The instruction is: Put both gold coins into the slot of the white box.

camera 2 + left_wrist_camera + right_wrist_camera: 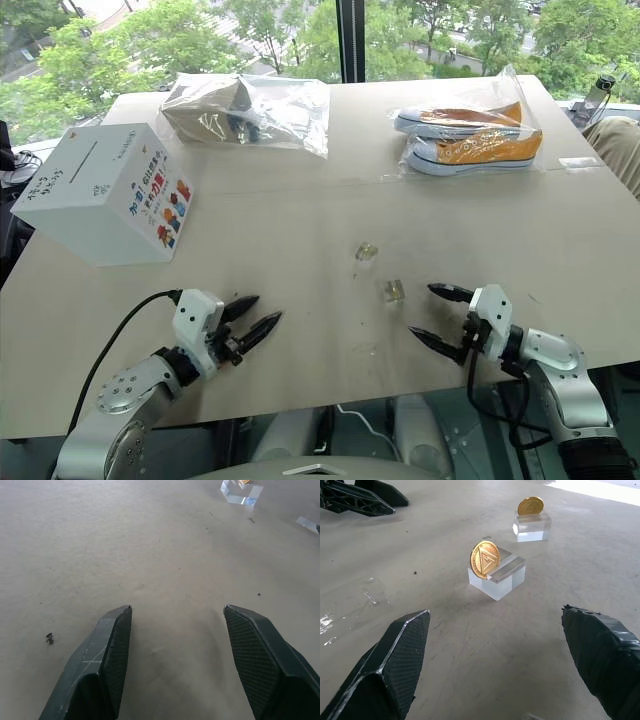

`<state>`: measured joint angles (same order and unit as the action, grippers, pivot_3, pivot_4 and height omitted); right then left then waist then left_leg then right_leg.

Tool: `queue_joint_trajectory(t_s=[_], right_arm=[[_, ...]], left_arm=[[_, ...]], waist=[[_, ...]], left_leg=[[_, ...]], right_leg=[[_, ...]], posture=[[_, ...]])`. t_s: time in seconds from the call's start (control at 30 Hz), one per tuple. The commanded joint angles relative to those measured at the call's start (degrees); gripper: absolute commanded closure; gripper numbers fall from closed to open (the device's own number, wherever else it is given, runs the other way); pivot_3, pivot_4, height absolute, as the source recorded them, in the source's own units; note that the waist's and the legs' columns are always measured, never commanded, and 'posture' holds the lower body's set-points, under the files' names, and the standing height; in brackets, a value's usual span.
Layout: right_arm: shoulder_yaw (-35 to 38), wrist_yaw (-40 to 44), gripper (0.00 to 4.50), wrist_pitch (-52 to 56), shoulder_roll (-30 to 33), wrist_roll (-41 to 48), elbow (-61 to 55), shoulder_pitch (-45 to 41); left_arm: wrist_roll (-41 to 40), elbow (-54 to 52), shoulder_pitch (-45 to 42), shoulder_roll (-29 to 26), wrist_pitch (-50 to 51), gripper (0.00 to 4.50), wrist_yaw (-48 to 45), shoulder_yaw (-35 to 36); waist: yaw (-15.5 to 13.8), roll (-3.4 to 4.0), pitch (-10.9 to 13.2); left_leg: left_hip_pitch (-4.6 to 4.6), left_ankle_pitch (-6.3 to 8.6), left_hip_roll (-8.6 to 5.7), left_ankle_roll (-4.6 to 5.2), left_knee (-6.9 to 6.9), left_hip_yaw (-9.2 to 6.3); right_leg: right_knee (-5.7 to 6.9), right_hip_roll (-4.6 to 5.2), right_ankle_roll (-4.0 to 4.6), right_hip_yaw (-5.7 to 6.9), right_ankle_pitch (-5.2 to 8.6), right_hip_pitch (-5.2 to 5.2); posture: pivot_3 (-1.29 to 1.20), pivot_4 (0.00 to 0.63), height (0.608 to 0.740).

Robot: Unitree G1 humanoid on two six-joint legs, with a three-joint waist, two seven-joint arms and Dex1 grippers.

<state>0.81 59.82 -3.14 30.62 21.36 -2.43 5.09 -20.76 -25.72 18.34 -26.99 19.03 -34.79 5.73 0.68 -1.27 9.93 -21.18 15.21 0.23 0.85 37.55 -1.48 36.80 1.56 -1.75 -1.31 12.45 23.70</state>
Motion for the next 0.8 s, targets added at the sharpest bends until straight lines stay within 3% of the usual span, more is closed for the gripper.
queue_joint_trajectory(t_s=[0.03, 0.13, 0.3, 0.67, 0.7, 0.73, 0.8], right_arm=[[-0.4, -2.4, 0.00, -0.9, -0.7, -1.7, -1.3, -1.9], [-1.2, -3.7, 0.00, 1.1, -1.5, -1.7, -2.7, -2.8], [-3.1, -5.9, 0.00, 2.2, -3.0, -2.8, -3.6, -4.6], [-4.7, -7.7, 0.00, 3.3, -4.0, -3.8, -2.9, -6.8], [-4.8, -7.7, 0.52, 3.2, -4.0, -3.9, -2.8, -6.9], [-4.8, -7.6, 0.57, 3.1, -4.0, -3.8, -2.7, -7.0], [-4.7, -7.4, 1.25, 3.0, -3.9, -3.8, -2.6, -7.0]], left_arm=[[0.0, -0.8, -0.5, -0.6, -1.7, 1.55, -0.5, 1.0], [-1.2, -1.9, -1.3, -1.2, -2.3, 1.55, -1.9, 1.5], [-10.2, -4.9, -2.3, -2.6, -1.2, 1.55, -8.3, 4.0], [-9.3, -8.8, -1.7, -9.4, -2.7, 1.55, -13.9, 3.8], [-8.8, -8.9, -1.7, -9.6, -2.9, 1.46, -13.7, 3.6], [-8.6, -8.9, -1.8, -9.8, -3.0, 1.46, -13.5, 3.5], [-8.2, -9.0, -1.8, -9.8, -3.0, 1.46, -13.4, 3.2]], waist=[[0.1, 0.00, 0.0], [0.0, 0.00, 0.0], [0.0, 0.00, 0.0], [0.0, 0.01, 0.0], [0.0, 0.01, 0.0], [0.0, 0.01, 0.0], [0.0, 0.01, 0.0]], left_leg=[[0.00, 0.00, 0.00, 0.00, 0.00, 0.00], [0.01, 0.00, 0.00, 0.00, 0.00, 0.01], [-0.03, 0.00, 0.00, 0.00, 0.00, -0.03], [-0.02, 0.00, -0.01, 0.00, 0.00, -0.03], [-0.02, 0.00, -0.01, 0.00, 0.00, -0.02], [-0.02, 0.00, -0.01, 0.00, 0.00, -0.02], [-0.02, 0.00, -0.01, 0.00, 0.00, 0.00]], right_leg=[[0.00, 0.00, 0.00, 0.00, 0.00, 0.00], [0.00, -0.01, 0.00, 0.00, 0.00, 0.00], [0.00, 0.03, 0.02, 0.04, -0.01, 0.01], [0.00, 0.00, 0.02, 0.03, -0.01, 0.01], [0.01, 0.00, 0.02, 0.02, -0.01, 0.01], [0.00, 0.00, 0.02, 0.02, -0.01, 0.01], [0.00, 0.00, 0.02, 0.01, -0.01, 0.01]], posture=[[0.00, 0.150, 0.740], [0.00, 0.150, 0.740], [0.00, 0.150, 0.740], [0.00, 0.150, 0.740], [0.00, 0.150, 0.740], [0.00, 0.150, 0.740], [0.00, 0.150, 0.740]])
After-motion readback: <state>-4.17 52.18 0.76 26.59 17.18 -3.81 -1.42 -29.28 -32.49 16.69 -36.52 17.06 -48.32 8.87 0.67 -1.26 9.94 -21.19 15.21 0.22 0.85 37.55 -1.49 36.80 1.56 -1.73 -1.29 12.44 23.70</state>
